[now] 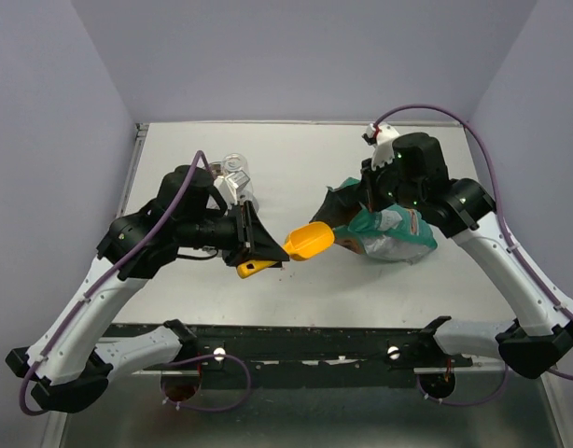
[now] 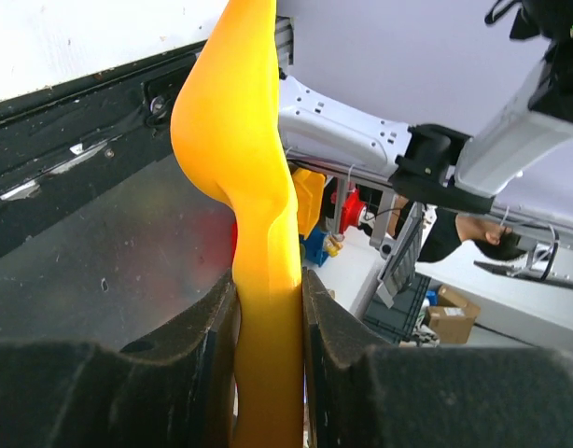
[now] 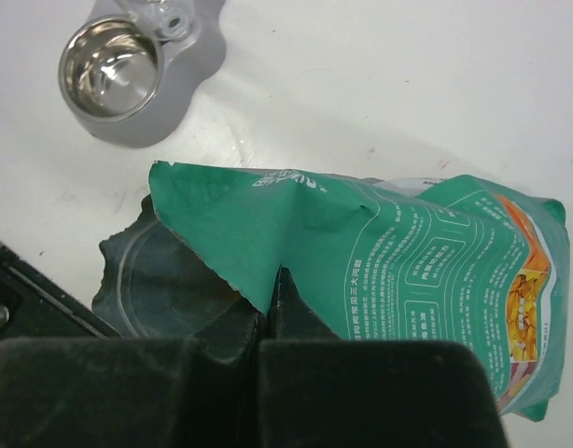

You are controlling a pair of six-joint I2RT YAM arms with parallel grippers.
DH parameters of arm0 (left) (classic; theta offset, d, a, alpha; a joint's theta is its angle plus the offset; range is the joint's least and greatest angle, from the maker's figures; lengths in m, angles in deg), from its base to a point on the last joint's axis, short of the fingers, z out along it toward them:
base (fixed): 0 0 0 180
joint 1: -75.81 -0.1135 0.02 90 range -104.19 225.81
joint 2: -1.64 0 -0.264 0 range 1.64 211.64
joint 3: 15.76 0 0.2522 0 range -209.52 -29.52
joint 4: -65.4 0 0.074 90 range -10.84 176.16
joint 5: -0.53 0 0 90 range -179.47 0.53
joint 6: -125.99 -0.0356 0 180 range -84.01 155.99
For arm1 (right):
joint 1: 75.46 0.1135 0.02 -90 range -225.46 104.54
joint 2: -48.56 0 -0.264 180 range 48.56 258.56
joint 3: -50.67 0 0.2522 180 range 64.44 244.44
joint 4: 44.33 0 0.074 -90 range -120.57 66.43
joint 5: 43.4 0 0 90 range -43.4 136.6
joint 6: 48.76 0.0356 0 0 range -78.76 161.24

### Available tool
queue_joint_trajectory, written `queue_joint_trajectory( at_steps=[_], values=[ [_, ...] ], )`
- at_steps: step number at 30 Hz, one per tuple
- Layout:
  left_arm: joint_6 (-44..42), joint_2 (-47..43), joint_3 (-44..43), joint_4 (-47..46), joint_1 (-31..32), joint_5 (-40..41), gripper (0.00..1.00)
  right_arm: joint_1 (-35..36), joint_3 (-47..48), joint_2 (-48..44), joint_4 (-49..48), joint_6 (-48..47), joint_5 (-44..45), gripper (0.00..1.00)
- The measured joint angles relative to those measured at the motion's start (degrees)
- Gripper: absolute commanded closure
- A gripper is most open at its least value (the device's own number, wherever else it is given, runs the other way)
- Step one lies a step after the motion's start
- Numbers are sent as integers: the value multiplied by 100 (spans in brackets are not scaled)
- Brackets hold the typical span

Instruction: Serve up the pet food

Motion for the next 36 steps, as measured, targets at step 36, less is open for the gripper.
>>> queue_joint_trajectory(
  at_steps=[36],
  values=[
    [1521,2374,621,-1823,275,376,100,13,-540,-570,-129,1145,-1121,100]
  ],
)
